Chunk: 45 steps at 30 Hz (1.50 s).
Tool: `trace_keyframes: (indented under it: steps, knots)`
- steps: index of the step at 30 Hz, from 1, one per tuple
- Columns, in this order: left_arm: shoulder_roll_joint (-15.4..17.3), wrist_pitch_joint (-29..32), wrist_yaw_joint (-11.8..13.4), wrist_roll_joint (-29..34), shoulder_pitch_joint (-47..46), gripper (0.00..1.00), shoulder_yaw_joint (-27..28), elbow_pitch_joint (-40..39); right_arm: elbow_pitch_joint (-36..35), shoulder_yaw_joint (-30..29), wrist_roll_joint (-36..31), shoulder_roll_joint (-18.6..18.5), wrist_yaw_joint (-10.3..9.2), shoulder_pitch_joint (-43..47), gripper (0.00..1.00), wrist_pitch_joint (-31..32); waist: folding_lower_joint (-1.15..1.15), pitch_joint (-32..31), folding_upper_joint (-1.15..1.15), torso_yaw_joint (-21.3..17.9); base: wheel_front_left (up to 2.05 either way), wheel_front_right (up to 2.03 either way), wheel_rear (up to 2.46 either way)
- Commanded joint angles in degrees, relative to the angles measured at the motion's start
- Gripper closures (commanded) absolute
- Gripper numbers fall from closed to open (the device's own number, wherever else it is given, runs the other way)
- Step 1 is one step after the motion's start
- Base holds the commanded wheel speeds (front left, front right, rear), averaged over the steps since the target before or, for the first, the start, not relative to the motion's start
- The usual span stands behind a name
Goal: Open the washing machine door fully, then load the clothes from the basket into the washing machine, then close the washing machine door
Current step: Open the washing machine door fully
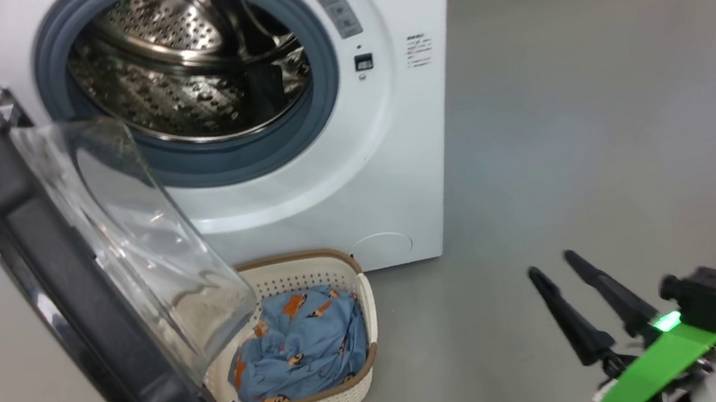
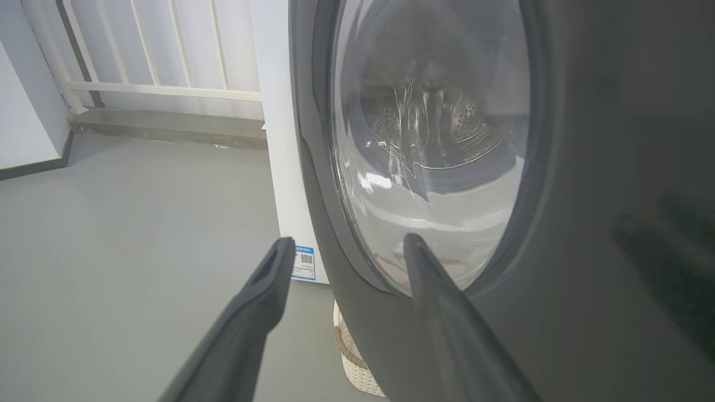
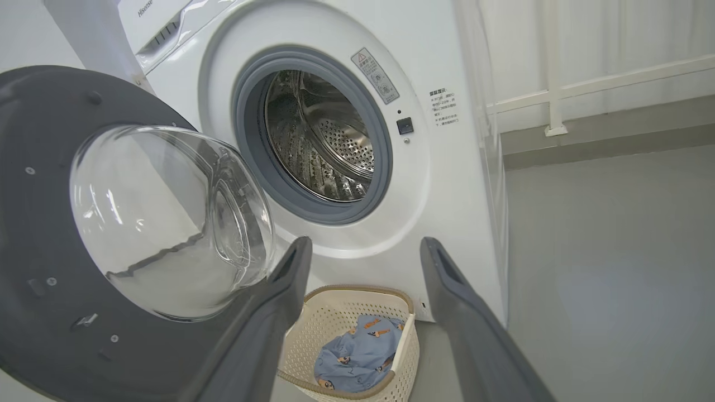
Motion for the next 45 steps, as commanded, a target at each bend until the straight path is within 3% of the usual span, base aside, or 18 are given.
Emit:
trace_keyframes:
  steps: [1,10,20,45]
  knots:
    - [0.7,-0.4,-0.2,0.7,-0.9,0.00,2.2,-1.2,-1.8,-0.8,-2.0,0.0,0.10,0.5,0.00,-0.7,0.00,-1.0,0.00,-1.1,0.00,0.00,0.00]
    - [0.7,-0.4,0.1,0.2,0.4,0.00,2.3,-1.1,-3.8,-14.4,-16.8,5.2,0.10,8.7,0.00,-0.7,0.00,-2.0,0.00,-2.5,0.00,0.00,0.00]
    - [0.7,-0.4,0.7,-0.7,1.6,0.00,2.8,-1.5,-2.3,-21.8,-23.9,9.1,0.10,13.0,0.00,-0.7,0.00,-2.0,0.00,-4.3,0.00,0.00,0.00]
    - [0.7,-0.4,0.8,-0.8,1.3,0.00,2.2,-1.7,-1.0,-21.8,-26.1,8.5,0.10,11.4,0.00,-0.7,0.00,-1.2,0.00,-1.9,0.00,0.00,0.00]
